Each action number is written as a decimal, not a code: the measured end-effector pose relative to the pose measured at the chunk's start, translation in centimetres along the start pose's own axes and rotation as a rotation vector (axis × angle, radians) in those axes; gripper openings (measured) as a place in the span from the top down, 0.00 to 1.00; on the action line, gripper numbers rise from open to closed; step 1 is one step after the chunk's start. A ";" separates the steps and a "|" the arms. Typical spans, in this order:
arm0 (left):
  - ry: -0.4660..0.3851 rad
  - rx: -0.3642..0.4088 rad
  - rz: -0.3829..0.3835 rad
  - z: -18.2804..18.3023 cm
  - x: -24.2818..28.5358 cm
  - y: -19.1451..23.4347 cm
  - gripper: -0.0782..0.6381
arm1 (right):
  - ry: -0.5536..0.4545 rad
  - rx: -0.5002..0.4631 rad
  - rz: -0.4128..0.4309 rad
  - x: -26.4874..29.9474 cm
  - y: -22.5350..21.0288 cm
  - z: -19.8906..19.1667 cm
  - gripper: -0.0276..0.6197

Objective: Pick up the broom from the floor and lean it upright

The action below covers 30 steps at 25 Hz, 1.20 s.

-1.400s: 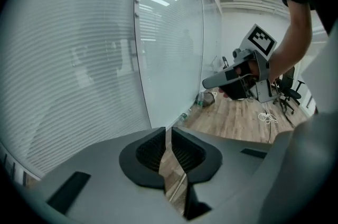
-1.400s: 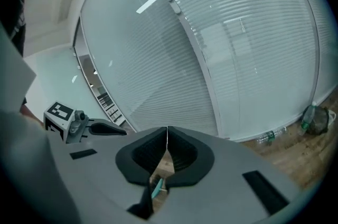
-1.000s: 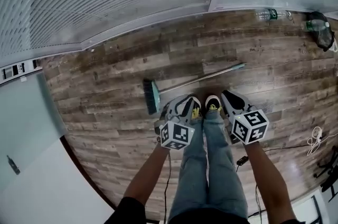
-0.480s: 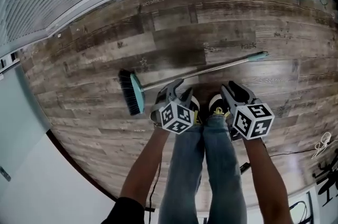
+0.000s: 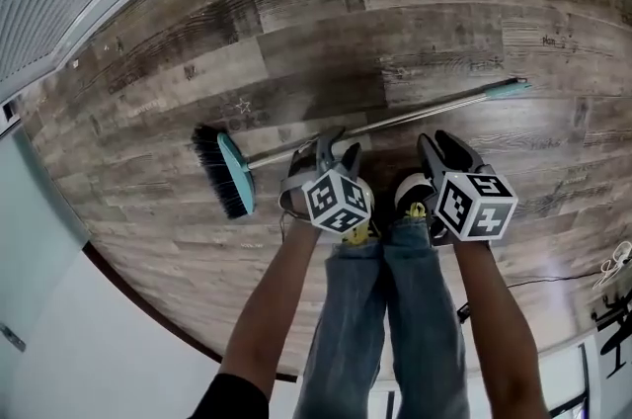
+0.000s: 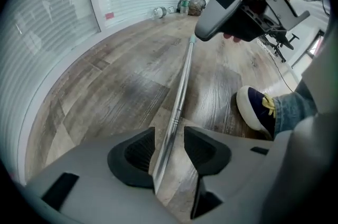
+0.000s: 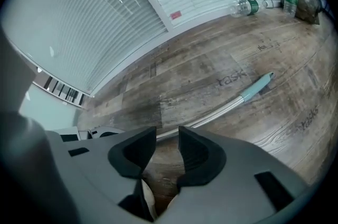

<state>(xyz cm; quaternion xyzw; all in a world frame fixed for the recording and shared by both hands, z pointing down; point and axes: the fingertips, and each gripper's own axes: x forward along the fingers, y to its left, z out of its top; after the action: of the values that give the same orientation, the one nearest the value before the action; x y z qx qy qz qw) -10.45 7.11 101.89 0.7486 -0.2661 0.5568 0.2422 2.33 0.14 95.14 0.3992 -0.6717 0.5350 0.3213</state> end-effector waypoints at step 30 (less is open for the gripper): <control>-0.027 0.111 0.044 -0.4 0.8 0.0 0.75 | -0.085 0.347 0.006 5.0 -3.7 -1.4 0.70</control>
<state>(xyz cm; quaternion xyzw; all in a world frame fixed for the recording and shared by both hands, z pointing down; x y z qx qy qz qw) -10.49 7.27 102.78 0.7623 -0.2543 0.5658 0.1846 3.22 0.17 101.51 0.4689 -0.5834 0.6266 0.2171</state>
